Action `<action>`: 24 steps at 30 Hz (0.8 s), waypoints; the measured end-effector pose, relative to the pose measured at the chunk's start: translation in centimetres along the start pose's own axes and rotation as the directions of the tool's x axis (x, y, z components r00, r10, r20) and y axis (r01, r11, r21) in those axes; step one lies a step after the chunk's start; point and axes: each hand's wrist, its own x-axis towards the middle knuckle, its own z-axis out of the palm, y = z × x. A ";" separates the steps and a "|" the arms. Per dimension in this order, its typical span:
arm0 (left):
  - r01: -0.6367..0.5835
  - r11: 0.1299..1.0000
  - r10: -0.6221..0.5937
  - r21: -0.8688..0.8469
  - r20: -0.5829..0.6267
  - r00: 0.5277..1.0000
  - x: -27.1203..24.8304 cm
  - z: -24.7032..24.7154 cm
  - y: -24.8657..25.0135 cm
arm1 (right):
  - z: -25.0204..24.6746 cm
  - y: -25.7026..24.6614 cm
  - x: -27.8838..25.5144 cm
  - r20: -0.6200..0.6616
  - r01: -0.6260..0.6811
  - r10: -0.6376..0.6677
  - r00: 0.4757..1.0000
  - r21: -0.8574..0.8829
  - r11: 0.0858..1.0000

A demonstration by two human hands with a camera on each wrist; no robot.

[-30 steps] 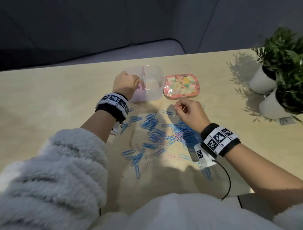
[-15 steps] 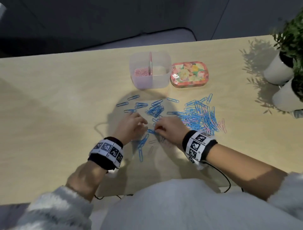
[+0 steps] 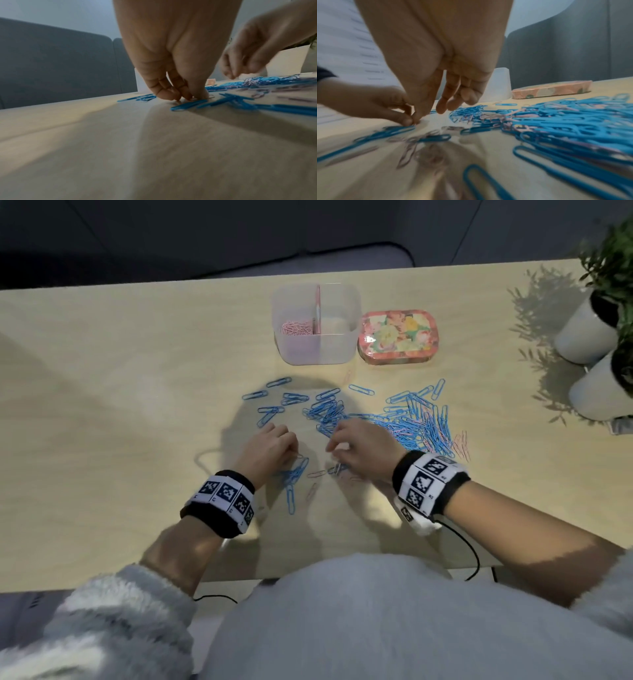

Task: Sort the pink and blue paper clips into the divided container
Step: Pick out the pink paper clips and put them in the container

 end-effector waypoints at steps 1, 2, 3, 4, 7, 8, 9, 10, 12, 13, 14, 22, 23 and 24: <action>-0.015 1.000 0.015 0.013 -0.010 1.000 0.0 0.2 -0.1 | 0.3 0.0 -0.5 0.072 0.023 -0.021 0.997 -0.035 0.999; -0.003 1.000 0.003 0.007 -0.008 1.000 0.1 0.1 0.0 | 0.7 0.1 -0.9 0.123 0.040 -0.032 0.992 -0.066 0.997; 0.043 0.999 -0.043 -0.011 0.013 0.999 0.2 -0.2 0.3 | 1.0 0.3 -1.0 0.143 0.046 -0.034 0.989 -0.084 0.995; 0.110 0.992 -0.108 -0.064 0.041 0.993 0.4 -0.6 0.6 | 1.2 0.5 -1.0 0.133 0.038 -0.027 0.991 -0.082 0.996; 0.272 0.916 -0.258 -0.296 0.087 0.962 0.6 -2.1 1.7 | 1.3 1.1 -0.8 0.065 -0.042 0.042 0.997 0.002 0.999; 0.264 0.894 -0.248 -0.363 0.092 0.964 0.5 -2.4 1.9 | 1.3 1.4 -0.9 0.033 -0.062 0.060 0.998 0.059 0.996; 0.257 0.862 -0.229 -0.436 0.116 0.966 0.3 -2.6 2.2 | 1.3 1.5 -1.0 -0.010 -0.071 0.072 0.997 0.127 0.989; 0.259 0.818 -0.207 -0.513 0.157 0.966 0.2 -2.7 2.5 | 1.2 1.7 -1.3 -0.067 -0.068 0.082 0.994 0.193 0.979; 0.303 0.706 -0.213 -0.640 0.216 0.953 0.2 -2.7 3.0 | 1.0 2.2 -2.1 -0.145 -0.072 0.115 0.983 0.271 0.960; 0.349 0.630 -0.248 -0.694 0.246 0.937 0.3 -2.6 3.2 | 0.9 2.3 -2.6 -0.146 -0.089 0.133 0.980 0.275 0.957; 0.395 0.545 -0.283 -0.740 0.281 0.917 0.4 -2.5 3.3 | 0.8 2.5 -3.1 -0.132 -0.108 0.145 0.981 0.255 0.961; 0.269 0.884 -0.212 -0.381 0.185 0.959 -1.1 0.1 3.5 | 2.9 0.5 -4.7 -0.043 -0.189 0.187 0.981 -0.047 0.981; 0.237 0.917 -0.193 -0.321 0.163 0.968 -1.4 0.4 3.6 | 3.1 0.1 -4.6 -0.033 -0.202 0.200 0.979 -0.073 0.977; 0.200 0.941 -0.167 -0.274 0.139 0.976 -1.6 0.6 3.7 | 3.3 -0.2 -4.6 -0.026 -0.215 0.213 0.977 -0.080 0.973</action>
